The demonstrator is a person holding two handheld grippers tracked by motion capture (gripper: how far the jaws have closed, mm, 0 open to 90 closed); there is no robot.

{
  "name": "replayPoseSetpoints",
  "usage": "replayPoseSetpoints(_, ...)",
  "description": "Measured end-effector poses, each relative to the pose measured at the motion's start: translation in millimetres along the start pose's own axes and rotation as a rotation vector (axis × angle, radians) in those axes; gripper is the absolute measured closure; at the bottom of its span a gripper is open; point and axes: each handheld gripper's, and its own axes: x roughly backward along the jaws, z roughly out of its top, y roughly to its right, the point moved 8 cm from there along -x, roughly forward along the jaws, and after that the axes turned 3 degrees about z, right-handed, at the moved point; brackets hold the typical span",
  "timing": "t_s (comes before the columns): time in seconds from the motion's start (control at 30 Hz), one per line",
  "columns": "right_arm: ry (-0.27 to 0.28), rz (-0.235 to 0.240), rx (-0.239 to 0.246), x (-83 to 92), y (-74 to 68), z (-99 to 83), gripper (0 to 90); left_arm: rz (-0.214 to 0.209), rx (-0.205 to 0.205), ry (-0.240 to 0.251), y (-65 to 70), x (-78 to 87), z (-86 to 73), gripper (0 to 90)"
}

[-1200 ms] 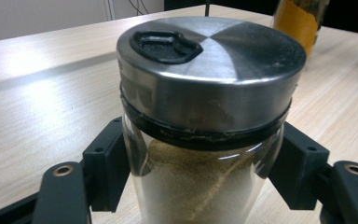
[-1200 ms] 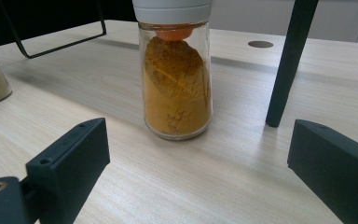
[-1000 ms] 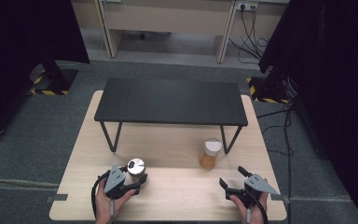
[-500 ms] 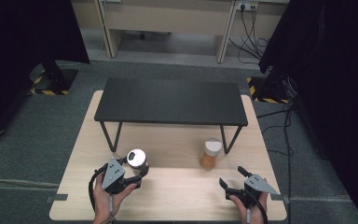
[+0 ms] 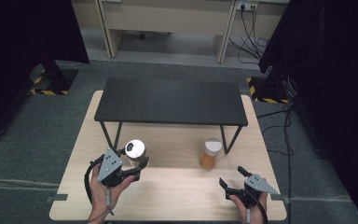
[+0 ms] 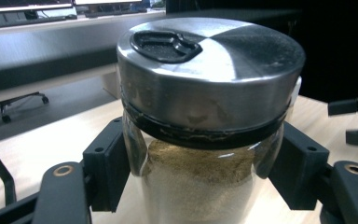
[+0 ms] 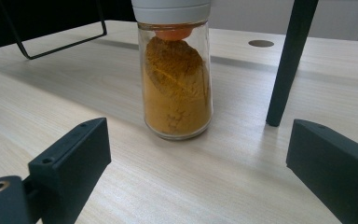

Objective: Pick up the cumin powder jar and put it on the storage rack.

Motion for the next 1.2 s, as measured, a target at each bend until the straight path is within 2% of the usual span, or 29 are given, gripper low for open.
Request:
replayPoseSetpoints(0.03,-0.001,0.000,0.000,0.0,0.0,0.1,6.6,0.000,0.000,0.000,0.0,0.0,0.0,29.9)
replayPoseSetpoints(0.17,-0.004,0.001,0.004,-0.3,-0.3,0.4,6.6,0.004,-0.012,0.018,-7.2,-5.1,23.1,29.9)
replayPoseSetpoints(0.23,-0.005,0.001,0.004,-0.3,-0.5,0.4,6.6,0.005,-0.011,0.020,-7.7,-5.6,25.1,29.9)
replayPoseSetpoints(0.33,-0.004,0.001,0.005,-0.3,-0.5,0.4,6.6,0.011,-0.027,0.027,-12.3,-9.6,39.4,29.9)
replayPoseSetpoints(0.43,-0.003,0.001,0.004,-0.2,-0.2,0.2,6.6,0.025,-0.033,0.034,-17.0,-13.2,49.0,29.9)
replayPoseSetpoints(0.47,-0.002,0.001,0.004,-0.2,-0.1,0.2,6.6,0.033,-0.036,0.038,-21.0,-16.4,56.6,29.9)
replayPoseSetpoints(0.63,-0.003,0.001,0.005,-0.2,-0.4,0.2,6.6,0.045,-0.039,0.049,-25.7,-20.2,67.6,29.9)
replayPoseSetpoints(0.97,-0.004,0.002,0.007,-0.1,-0.4,0.3,6.7,0.102,-0.040,0.046,-43.0,-39.7,96.7,30.0)
replayPoseSetpoints(1.03,-0.003,0.002,0.009,-0.1,-0.6,0.2,6.7,0.126,-0.048,0.044,-47.8,-45.9,103.8,29.9)
replayPoseSetpoints(1.2,-0.003,0.002,0.008,-0.1,-0.8,0.2,6.7,0.163,-0.052,0.021,-56.3,-58.6,111.7,29.9)
